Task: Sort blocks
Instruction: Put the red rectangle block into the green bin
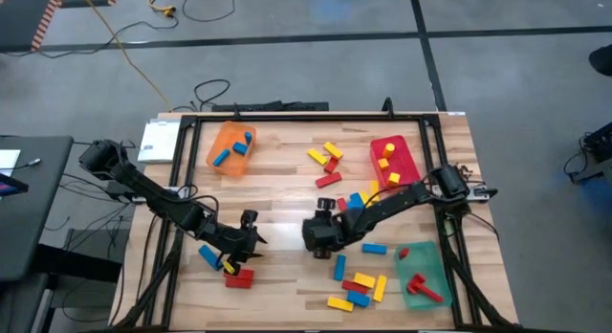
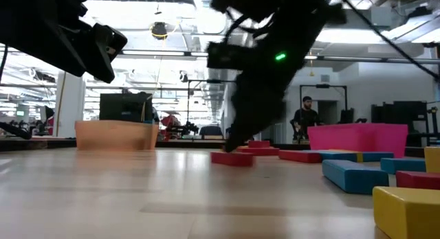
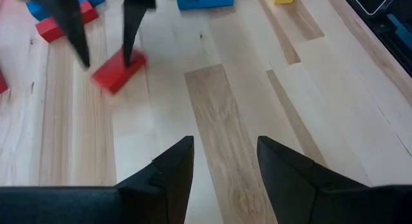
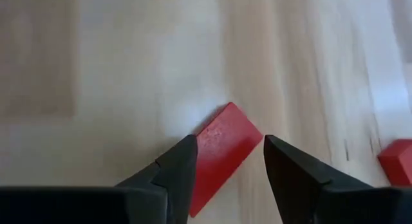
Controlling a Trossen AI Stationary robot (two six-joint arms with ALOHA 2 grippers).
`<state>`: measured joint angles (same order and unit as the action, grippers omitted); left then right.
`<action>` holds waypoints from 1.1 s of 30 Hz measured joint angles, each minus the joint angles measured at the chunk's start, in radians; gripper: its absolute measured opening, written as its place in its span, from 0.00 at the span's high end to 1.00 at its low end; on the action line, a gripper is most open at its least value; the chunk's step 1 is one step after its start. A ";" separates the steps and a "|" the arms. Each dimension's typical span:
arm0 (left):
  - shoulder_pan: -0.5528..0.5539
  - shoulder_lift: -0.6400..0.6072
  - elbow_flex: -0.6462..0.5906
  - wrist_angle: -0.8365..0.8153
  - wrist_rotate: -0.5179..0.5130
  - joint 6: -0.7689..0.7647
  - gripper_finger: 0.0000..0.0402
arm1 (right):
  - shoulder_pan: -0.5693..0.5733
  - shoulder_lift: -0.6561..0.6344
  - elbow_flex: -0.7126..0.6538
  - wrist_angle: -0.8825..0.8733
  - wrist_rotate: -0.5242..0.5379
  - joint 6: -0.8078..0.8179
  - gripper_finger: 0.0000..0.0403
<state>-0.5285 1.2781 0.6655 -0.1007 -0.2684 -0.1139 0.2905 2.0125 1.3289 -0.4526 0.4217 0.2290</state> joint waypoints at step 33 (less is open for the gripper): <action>0.000 0.000 0.000 0.008 0.000 -0.014 0.58 | 0.061 -0.008 -0.048 -0.045 -0.035 0.382 0.23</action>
<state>-0.5289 1.2781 0.6655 -0.0931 -0.2684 -0.1276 0.3511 2.0049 1.2812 -0.4977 0.3866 0.6110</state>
